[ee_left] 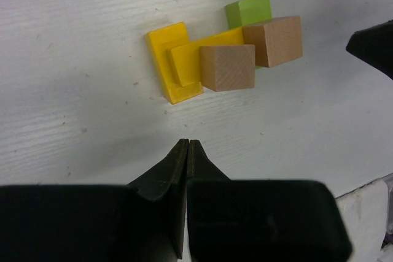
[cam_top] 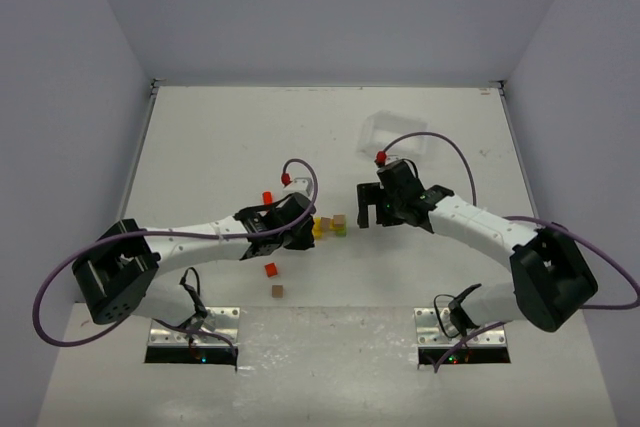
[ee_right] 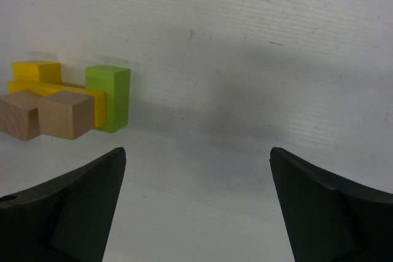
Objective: Build the wood block tower
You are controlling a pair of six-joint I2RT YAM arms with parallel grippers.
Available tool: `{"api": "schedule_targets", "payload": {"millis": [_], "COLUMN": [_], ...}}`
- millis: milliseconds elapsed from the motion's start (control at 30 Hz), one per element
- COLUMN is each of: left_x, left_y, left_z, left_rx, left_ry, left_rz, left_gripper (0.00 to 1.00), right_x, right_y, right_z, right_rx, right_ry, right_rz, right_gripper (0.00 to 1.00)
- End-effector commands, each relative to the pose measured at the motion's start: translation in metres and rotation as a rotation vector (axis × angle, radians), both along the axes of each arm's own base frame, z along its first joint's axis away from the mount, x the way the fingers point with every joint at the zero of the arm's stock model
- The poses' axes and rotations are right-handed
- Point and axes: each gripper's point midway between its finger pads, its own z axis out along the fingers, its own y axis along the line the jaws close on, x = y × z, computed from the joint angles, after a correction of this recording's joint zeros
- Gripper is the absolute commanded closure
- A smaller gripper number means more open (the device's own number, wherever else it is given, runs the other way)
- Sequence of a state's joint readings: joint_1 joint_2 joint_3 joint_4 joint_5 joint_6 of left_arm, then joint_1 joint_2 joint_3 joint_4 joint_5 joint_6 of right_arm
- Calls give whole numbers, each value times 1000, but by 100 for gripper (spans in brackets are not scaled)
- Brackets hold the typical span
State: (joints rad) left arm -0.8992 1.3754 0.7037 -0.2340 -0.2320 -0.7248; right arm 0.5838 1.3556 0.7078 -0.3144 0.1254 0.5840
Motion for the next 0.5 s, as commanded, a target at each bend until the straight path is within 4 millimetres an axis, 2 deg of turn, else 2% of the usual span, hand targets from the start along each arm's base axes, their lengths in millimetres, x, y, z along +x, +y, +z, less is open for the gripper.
{"api": "schedule_targets", "payload": {"millis": [0,267,467], "left_x": [0,11,19], "left_y": [-30,-36,-40], "left_z": [24,17,14], "left_rx": [-122,-99,-85], "left_ry": [-68,-75,-81], "left_rz": [-107,-85,-61], "left_gripper": [100,100,100], "right_x": [26,29,27], "right_y": [29,38,41], "right_z": [25,17,19], "right_rx": [88,84,96], "right_ry": [-87,-55,-68], "right_rz": [85,122,140], "right_gripper": [1,1,1]}}
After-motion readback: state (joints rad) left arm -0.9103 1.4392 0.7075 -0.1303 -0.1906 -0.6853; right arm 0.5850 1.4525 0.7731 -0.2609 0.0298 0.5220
